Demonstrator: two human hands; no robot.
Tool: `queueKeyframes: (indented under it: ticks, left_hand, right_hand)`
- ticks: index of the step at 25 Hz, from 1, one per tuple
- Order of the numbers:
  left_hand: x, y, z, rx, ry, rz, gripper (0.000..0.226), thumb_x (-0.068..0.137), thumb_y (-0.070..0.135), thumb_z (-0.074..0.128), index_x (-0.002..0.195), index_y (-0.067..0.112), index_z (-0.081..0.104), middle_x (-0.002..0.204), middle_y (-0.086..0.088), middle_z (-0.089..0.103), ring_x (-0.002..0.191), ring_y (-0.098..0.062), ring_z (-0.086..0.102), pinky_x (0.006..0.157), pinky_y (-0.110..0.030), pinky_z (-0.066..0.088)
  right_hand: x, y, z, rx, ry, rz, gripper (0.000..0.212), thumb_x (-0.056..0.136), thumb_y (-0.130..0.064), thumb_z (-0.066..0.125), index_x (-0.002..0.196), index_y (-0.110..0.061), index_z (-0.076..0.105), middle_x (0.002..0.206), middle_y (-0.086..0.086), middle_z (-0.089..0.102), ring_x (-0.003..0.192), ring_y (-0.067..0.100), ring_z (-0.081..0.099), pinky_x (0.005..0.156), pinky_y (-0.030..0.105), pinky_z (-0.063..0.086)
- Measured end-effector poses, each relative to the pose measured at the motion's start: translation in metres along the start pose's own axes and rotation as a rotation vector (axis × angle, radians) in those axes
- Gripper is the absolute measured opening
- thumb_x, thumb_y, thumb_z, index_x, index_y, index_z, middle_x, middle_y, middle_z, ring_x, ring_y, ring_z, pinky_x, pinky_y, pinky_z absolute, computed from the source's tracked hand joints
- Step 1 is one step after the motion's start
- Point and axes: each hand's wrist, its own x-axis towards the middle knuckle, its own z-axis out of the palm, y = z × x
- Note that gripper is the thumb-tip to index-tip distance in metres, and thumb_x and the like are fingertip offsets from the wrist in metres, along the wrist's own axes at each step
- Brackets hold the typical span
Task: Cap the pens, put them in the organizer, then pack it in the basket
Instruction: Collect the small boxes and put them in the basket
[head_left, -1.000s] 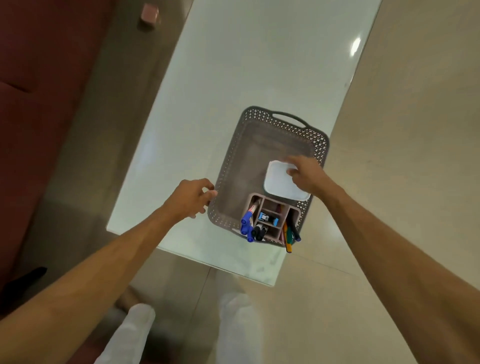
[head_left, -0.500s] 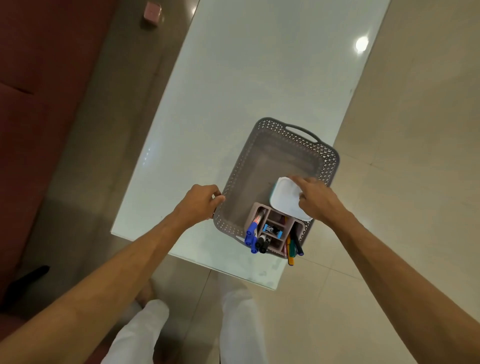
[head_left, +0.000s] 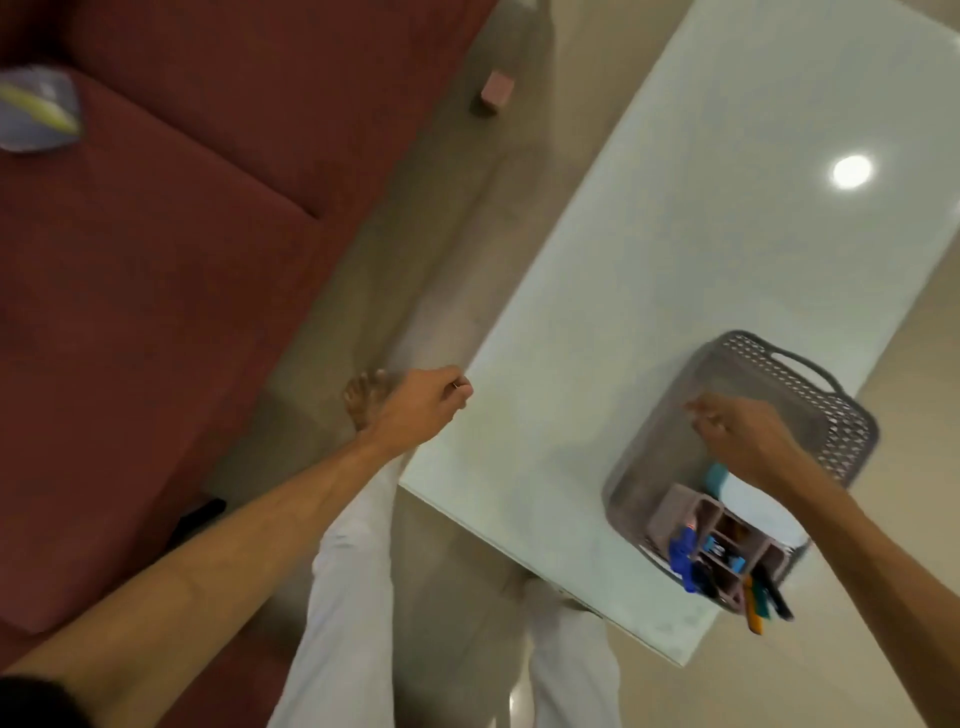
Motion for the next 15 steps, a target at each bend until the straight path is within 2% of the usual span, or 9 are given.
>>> queueKeyframes:
  ticks: [2,4,6,8,10,12,13,15]
  left_hand:
    - [0.01,-0.045,-0.05,0.074,0.009,-0.027,0.018,0.102,0.031,0.059,0.093,0.02,0.07,0.081,0.005,0.074,0.071,-0.016,0.068,0.071,-0.037,0.058]
    - [0.021,-0.086,-0.103,0.088,-0.036,-0.032,0.016,0.103,0.026,0.06,0.1,0.018,0.073,0.089,0.001,0.077,0.078,-0.016,0.069,0.077,-0.035,0.057]
    - [0.027,-0.115,-0.155,0.104,-0.06,-0.012,0.013,0.105,0.025,0.06,0.102,0.02,0.072,0.09,0.002,0.077,0.078,-0.014,0.07,0.077,-0.036,0.057]
    - [0.038,-0.131,-0.211,0.148,-0.017,0.058,0.009,0.104,0.029,0.06,0.106,0.027,0.069,0.096,0.007,0.076,0.085,-0.011,0.07,0.08,-0.037,0.058]
    - [0.048,-0.147,-0.274,0.228,0.169,0.109,0.017,0.101,0.034,0.061,0.117,0.029,0.065,0.114,0.008,0.072,0.104,-0.016,0.066,0.092,-0.04,0.056]
    - [0.065,-0.171,-0.341,0.322,0.409,0.065,0.029,0.097,0.033,0.064,0.125,0.026,0.063,0.126,0.0,0.066,0.116,-0.026,0.06,0.097,-0.045,0.052]
    - [0.075,-0.185,-0.378,0.323,0.522,-0.004,0.035,0.095,0.033,0.066,0.129,0.022,0.061,0.13,-0.006,0.063,0.119,-0.031,0.059,0.098,-0.047,0.051]
    - [0.097,-0.227,-0.44,0.285,0.728,-0.192,0.051,0.091,0.037,0.07,0.134,0.013,0.056,0.134,-0.016,0.057,0.123,-0.039,0.056,0.1,-0.053,0.051]
  right_hand:
    - [0.011,-0.059,0.0,0.068,0.04,-0.02,0.025,0.102,-0.009,0.059,0.122,-0.011,0.074,0.109,0.014,0.079,0.095,0.03,0.074,0.083,0.031,0.05]
    - [0.029,-0.124,0.001,0.161,0.047,-0.014,0.023,0.102,-0.008,0.057,0.115,-0.014,0.075,0.097,0.009,0.081,0.084,0.026,0.075,0.081,0.033,0.056]
    - [0.044,-0.187,0.0,0.22,0.005,-0.007,0.026,0.1,-0.007,0.055,0.112,-0.018,0.075,0.093,0.007,0.08,0.083,0.025,0.077,0.082,0.035,0.059]
    - [0.064,-0.244,-0.005,0.273,-0.033,0.024,0.028,0.1,-0.008,0.053,0.113,-0.019,0.075,0.096,0.005,0.079,0.086,0.023,0.077,0.078,0.032,0.058]
    - [0.08,-0.298,-0.013,0.283,-0.074,0.009,0.027,0.102,-0.01,0.053,0.115,-0.02,0.074,0.1,0.004,0.078,0.091,0.021,0.076,0.074,0.02,0.053]
    - [0.099,-0.344,-0.023,0.277,-0.094,-0.012,0.027,0.103,-0.011,0.053,0.116,-0.022,0.074,0.101,0.003,0.078,0.094,0.019,0.076,0.075,0.015,0.048]
    - [0.109,-0.367,-0.027,0.285,-0.105,-0.018,0.027,0.104,-0.011,0.052,0.116,-0.022,0.074,0.101,0.002,0.078,0.094,0.018,0.076,0.075,0.016,0.049]
    - [0.129,-0.403,-0.03,0.305,-0.113,-0.04,0.027,0.105,-0.014,0.052,0.116,-0.024,0.074,0.101,0.002,0.078,0.096,0.019,0.075,0.081,0.027,0.054]
